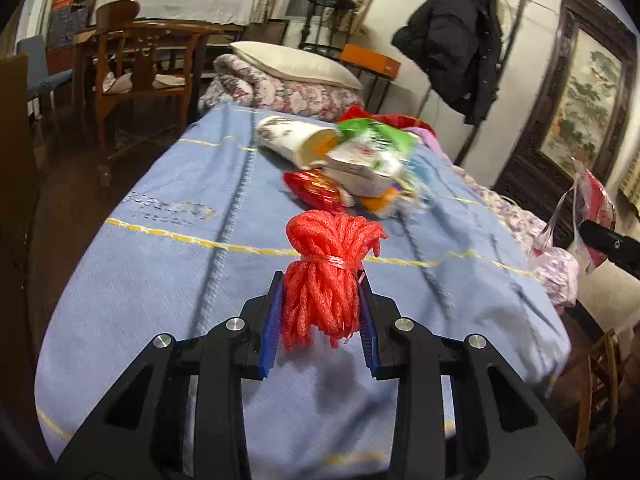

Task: Collect trash
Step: 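Carry the rope and clear bag to the red basket and open both tools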

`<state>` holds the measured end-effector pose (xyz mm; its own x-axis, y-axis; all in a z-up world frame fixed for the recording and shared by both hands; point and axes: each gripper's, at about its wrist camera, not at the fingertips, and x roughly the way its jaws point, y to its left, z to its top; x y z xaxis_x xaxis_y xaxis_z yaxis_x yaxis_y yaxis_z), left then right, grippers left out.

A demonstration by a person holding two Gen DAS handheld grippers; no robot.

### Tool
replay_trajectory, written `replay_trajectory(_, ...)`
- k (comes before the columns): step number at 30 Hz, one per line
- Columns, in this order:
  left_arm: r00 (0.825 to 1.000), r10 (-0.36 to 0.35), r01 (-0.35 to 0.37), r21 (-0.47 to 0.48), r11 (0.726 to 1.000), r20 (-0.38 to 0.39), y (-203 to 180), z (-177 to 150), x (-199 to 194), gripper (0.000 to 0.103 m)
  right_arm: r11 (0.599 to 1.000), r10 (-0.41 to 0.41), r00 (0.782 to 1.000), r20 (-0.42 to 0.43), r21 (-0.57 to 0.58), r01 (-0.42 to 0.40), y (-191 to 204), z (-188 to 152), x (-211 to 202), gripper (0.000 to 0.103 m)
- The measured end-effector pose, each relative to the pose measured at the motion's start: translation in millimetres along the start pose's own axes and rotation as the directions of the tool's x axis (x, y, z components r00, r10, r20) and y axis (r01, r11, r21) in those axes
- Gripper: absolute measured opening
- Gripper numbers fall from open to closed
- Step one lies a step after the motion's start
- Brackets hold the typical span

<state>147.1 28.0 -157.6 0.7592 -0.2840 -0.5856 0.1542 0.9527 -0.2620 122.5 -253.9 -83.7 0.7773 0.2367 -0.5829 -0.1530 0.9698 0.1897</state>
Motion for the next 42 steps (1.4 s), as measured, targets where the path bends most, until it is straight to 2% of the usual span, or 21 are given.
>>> replay_trajectory(5, 0.999, -0.037, 0.037, 0.075, 0.996, 0.001, -37, -5, -21, 0.035, 0.997, -0.054, 0.998, 0.017, 0.051, 0.053, -38, -12, -50, 0.031)
replay_trajectory(11, 0.992, -0.126, 0.124, 0.165, 0.979, 0.005, -94, -4, -48, 0.035, 0.986, -0.128, 0.991, 0.038, 0.114, 0.123, -88, -40, -114, 0.031)
replay_trajectory(16, 0.971, -0.235, 0.236, 0.244, 0.941, -0.036, -155, -4, -62, 0.035, 0.965, -0.21, 0.976, 0.049, 0.168, 0.199, -127, -66, -156, 0.031)
replay_trajectory(21, 0.948, -0.305, 0.319, 0.323, 0.891, -0.096, -220, -8, -63, 0.035, 0.949, -0.255, 0.966, 0.044, 0.204, 0.241, -163, -92, -180, 0.032)
replay_trajectory(27, 0.909, -0.376, 0.416, 0.396, 0.819, -0.178, -295, -15, -65, 0.035, 0.938, -0.264, 0.964, -0.016, 0.229, 0.26, -196, -122, -178, 0.032)
replay_trajectory(32, 0.895, -0.394, 0.446, 0.438, 0.78, -0.21, -329, -24, -63, 0.035, 0.916, -0.266, 0.962, -0.059, 0.294, 0.271, -225, -148, -166, 0.032)
replay_trajectory(37, 0.888, -0.392, 0.46, 0.446, 0.768, -0.24, -339, -36, -55, 0.035, 0.896, -0.239, 0.964, -0.113, 0.356, 0.264, -245, -171, -144, 0.032)
replay_trajectory(42, 0.889, -0.378, 0.456, 0.424, 0.782, -0.259, -330, -42, -44, 0.035, 0.875, -0.206, 0.964, -0.169, 0.409, 0.259, -258, -196, -117, 0.032)
